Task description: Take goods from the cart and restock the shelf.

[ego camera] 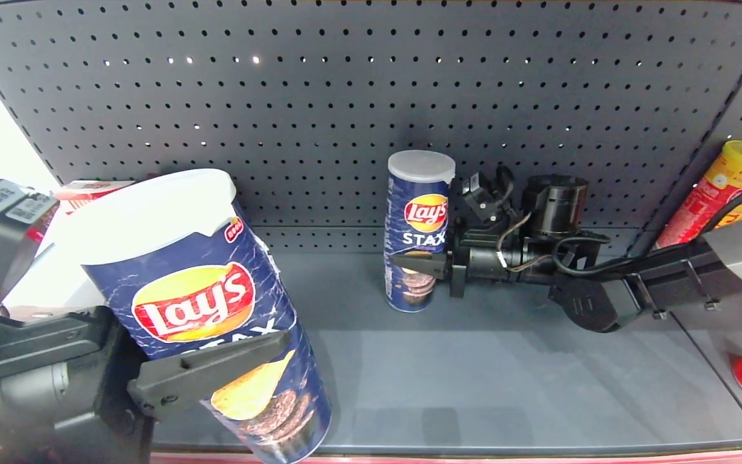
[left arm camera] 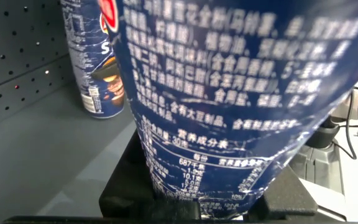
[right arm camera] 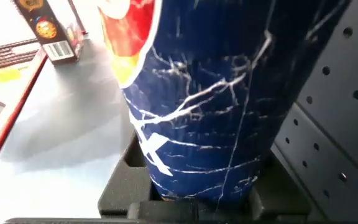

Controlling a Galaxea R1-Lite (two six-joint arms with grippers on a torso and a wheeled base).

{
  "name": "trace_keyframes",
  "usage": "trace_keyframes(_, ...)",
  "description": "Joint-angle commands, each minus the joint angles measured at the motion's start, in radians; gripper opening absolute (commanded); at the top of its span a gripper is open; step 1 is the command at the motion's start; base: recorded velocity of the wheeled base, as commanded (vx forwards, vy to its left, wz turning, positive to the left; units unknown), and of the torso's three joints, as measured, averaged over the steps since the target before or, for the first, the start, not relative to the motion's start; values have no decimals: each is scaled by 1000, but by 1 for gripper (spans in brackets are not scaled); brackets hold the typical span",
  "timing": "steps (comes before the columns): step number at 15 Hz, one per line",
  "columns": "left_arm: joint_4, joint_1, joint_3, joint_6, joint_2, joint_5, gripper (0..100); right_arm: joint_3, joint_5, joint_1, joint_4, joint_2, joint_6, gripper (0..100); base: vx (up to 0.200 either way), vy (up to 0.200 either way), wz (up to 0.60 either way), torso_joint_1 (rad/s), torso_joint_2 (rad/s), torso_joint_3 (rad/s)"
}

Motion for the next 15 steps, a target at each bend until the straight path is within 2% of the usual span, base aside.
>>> trace_keyframes(1, 0, 1, 0, 0, -1, 0, 0, 95, -61, 39, -4, -136, 3, 0, 0, 0, 0, 0, 0, 0)
trace_keyframes(4, 0, 1, 0, 0, -1, 0, 0, 218, -121, 91, -7, -251, 23, 0, 0, 0, 0, 0, 0, 0)
trace_keyframes(6, 0, 1, 0, 0, -2, 1, 0, 328, -201, 152, -55, -323, 26, 0, 0, 0, 0, 0, 0, 0)
trace_keyframes(8, 0, 1, 0, 0, -2, 1, 0, 429, -235, 195, -112, -366, 24, 0, 0, 0, 0, 0, 0, 0)
trace_keyframes(9, 0, 1, 0, 0, -2, 1, 0, 429, -235, 195, -112, -366, 24, 0, 0, 0, 0, 0, 0, 0)
trace_keyframes(11, 0, 1, 0, 0, -4, 3, 0, 552, -288, 246, -193, -388, 23, 0, 0, 0, 0, 0, 0, 0)
trace_keyframes(15, 1, 1, 0, -2, -10, 4, 0, 652, -294, 246, -277, -369, 15, 0, 0, 0, 0, 0, 0, 0)
